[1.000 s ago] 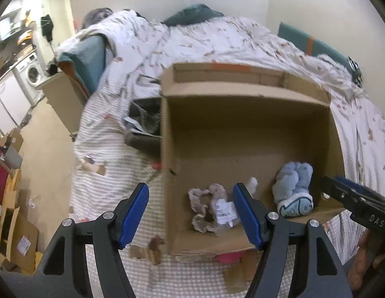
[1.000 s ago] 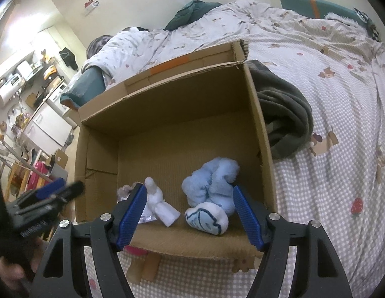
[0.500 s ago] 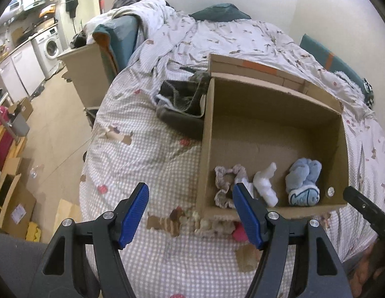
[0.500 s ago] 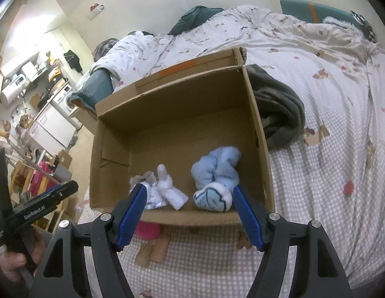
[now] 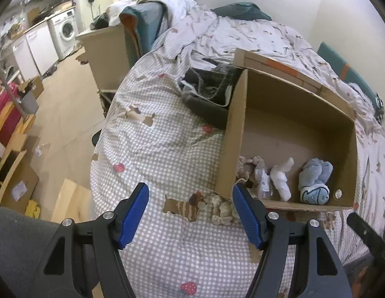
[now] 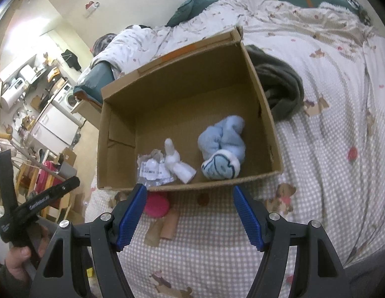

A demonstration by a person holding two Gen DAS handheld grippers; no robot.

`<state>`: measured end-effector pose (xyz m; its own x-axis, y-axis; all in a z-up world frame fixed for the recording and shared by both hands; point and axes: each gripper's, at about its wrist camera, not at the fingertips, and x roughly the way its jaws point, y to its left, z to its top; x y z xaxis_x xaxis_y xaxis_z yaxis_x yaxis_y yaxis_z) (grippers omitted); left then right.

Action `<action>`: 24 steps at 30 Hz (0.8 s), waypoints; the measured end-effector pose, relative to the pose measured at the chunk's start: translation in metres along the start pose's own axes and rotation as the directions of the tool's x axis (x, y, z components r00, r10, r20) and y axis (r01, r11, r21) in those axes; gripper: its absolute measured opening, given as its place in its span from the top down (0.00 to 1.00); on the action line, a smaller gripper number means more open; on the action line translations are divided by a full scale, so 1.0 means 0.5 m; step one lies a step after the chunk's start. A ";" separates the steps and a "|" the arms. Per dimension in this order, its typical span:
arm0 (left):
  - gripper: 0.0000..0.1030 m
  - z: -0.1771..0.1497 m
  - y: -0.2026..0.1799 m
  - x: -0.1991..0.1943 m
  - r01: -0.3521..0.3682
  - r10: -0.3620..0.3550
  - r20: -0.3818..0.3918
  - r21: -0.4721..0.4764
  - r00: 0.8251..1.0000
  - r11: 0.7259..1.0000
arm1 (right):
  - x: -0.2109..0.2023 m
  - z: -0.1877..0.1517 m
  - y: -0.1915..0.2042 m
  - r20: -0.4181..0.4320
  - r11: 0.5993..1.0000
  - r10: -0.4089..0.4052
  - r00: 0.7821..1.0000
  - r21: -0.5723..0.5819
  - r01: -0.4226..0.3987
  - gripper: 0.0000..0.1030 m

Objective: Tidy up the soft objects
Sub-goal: 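Withdraw both grippers from the box toward the pink ball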

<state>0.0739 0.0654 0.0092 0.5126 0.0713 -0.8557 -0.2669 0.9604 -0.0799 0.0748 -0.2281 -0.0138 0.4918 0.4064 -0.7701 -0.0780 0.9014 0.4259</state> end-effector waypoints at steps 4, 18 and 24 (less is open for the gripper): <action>0.35 -0.003 0.010 0.009 -0.008 0.008 -0.020 -0.020 1.000 1.000 | 0.012 -0.015 0.007 -0.042 0.999 0.032 0.999 0.015 -0.032 0.26; 0.35 -0.009 0.059 0.057 -0.066 0.045 -0.121 -0.181 0.992 0.981 | 0.142 -0.080 0.085 -0.275 0.979 -0.091 0.957 -0.202 0.035 0.29; 0.35 -0.024 0.045 0.064 -0.070 0.050 -0.157 -0.121 0.986 0.990 | 0.197 -0.081 0.089 -0.367 0.988 -0.026 0.930 -0.152 -0.033 0.65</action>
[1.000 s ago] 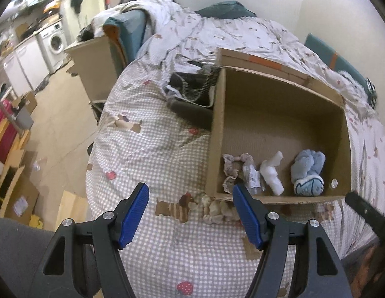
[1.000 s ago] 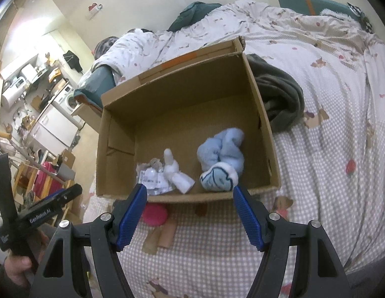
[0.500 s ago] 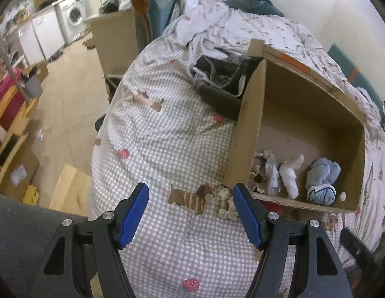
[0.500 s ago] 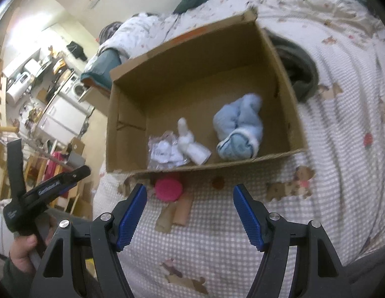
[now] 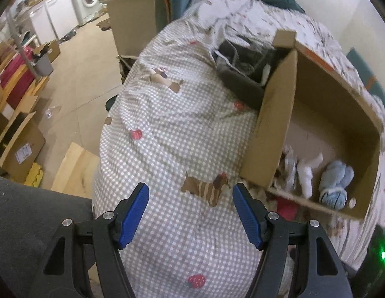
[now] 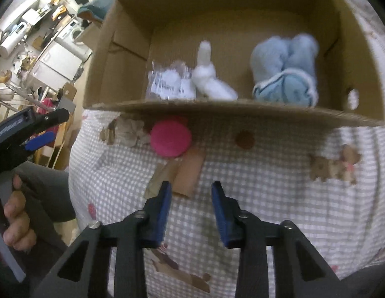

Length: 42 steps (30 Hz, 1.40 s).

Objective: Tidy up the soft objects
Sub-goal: 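Withdraw both grippers from the box toward the pink ball, then grasp the tan foam piece with the right gripper while the left grasps the translucent beige item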

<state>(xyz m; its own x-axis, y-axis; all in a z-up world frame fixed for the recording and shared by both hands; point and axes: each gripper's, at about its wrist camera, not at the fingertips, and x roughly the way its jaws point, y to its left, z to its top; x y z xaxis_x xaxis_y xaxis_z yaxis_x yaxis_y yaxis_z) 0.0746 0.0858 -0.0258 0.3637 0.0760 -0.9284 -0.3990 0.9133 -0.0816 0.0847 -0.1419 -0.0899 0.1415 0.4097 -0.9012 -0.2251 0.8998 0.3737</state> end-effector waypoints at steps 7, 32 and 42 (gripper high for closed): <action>0.35 -0.018 -0.027 0.013 0.025 -0.023 -0.036 0.046 0.999 0.999 | 0.059 0.012 -0.010 -0.047 0.991 0.102 0.994 0.089 -0.097 0.65; 0.35 -0.083 -0.131 0.045 0.119 -0.096 -0.113 0.221 0.989 0.968 | -0.106 -0.021 -0.064 0.118 0.992 0.013 0.993 0.119 -0.028 0.94; 0.35 -0.150 -0.233 0.101 0.332 -0.259 -0.266 0.283 0.929 0.900 | -0.114 -0.017 -0.109 0.142 0.980 -0.021 0.990 0.198 -0.008 0.94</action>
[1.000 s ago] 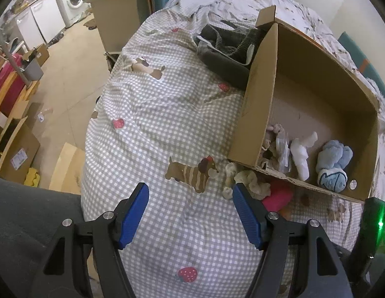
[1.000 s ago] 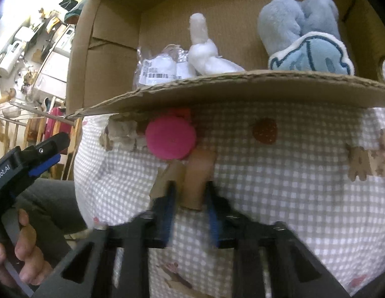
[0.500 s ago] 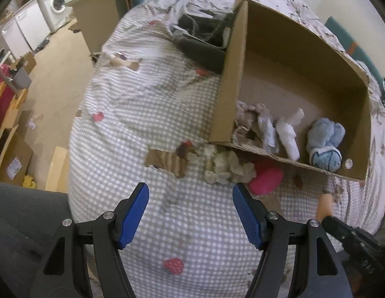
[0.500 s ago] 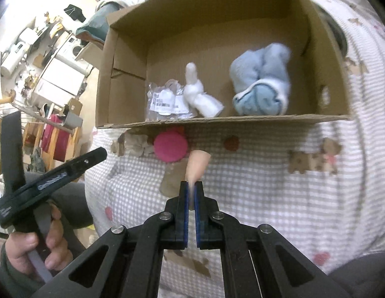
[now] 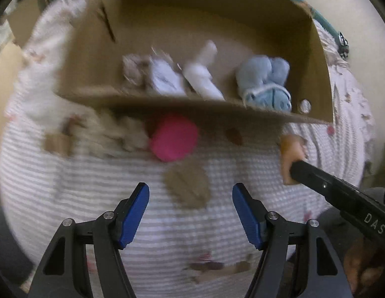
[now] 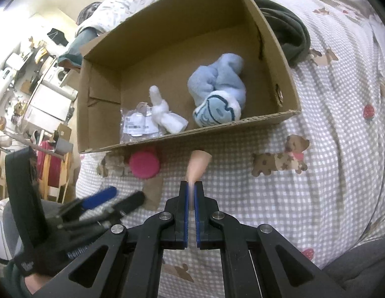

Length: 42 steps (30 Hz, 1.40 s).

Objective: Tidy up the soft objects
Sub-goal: 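Grasp the tan foam piece with the right gripper while the left grasps the translucent beige item, then carry the tan piece and translucent item into the box and open both grippers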

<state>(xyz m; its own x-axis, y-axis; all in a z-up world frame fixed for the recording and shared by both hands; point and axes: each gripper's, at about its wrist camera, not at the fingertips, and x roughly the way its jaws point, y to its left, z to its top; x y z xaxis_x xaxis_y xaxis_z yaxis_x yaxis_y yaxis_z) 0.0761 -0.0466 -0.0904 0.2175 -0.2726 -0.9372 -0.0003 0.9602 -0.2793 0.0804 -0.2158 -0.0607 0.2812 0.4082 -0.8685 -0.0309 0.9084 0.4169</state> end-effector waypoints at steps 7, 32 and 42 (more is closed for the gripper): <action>0.64 0.014 0.015 0.042 -0.033 0.032 -0.031 -0.046 0.999 0.998 | -0.002 0.004 -0.012 0.013 1.000 -0.014 1.000 0.016 0.014 0.94; 0.88 -0.029 0.085 -0.101 -0.162 0.169 0.087 -0.085 0.982 0.983 | -0.019 -0.013 0.028 0.053 0.997 0.035 0.998 -0.074 -0.031 0.94; 0.88 -0.035 0.050 -0.186 -0.142 0.160 0.230 -0.094 0.960 0.985 | -0.098 -0.029 0.087 0.194 0.973 0.147 0.970 -0.203 -0.107 0.94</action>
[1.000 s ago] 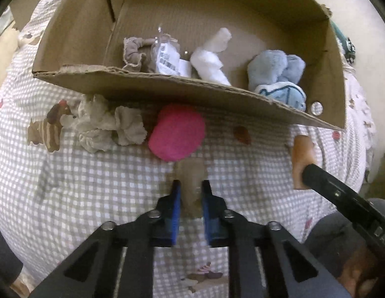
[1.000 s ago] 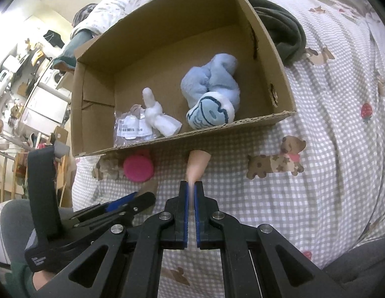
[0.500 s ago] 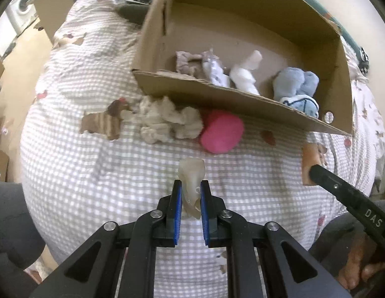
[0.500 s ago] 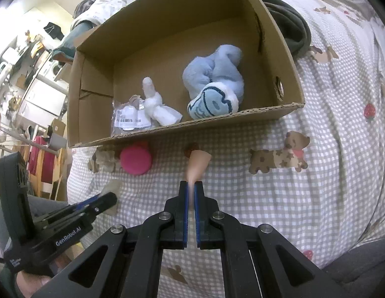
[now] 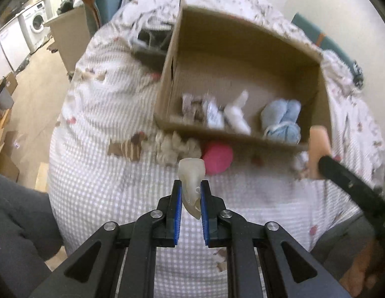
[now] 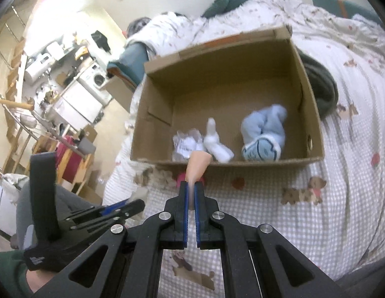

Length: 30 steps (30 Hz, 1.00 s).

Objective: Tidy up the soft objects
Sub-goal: 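Carry the tan piece and translucent item into the box and open both grippers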

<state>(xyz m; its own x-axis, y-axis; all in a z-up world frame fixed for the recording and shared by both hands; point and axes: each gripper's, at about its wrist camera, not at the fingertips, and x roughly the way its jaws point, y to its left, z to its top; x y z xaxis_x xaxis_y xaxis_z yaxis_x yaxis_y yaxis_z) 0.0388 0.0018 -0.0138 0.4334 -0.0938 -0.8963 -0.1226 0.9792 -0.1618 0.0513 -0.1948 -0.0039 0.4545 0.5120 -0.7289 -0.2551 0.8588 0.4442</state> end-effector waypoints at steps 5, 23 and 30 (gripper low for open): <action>0.88 0.050 -0.013 -0.034 0.012 -0.013 0.062 0.028 0.998 1.000 | -0.027 0.017 -0.005 0.038 1.000 0.011 0.999 0.022 -0.012 0.94; 0.88 0.200 -0.063 -0.025 -0.017 -0.006 0.146 0.159 0.989 0.987 | -0.019 0.156 -0.031 0.059 1.000 -0.014 0.998 -0.020 0.015 0.94; 0.87 0.197 -0.068 0.055 -0.036 0.010 0.124 0.211 0.992 0.977 | 0.064 0.122 -0.090 -0.036 0.995 -0.075 0.997 0.058 0.077 0.94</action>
<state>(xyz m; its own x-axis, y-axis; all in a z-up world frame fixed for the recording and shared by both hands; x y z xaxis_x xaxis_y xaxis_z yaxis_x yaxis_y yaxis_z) 0.1426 -0.0163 0.0078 0.5394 -0.0614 -0.8398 0.0535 0.9978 -0.0386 0.1295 -0.2182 -0.0154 0.4411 0.4462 -0.7787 -0.1696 0.8935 0.4159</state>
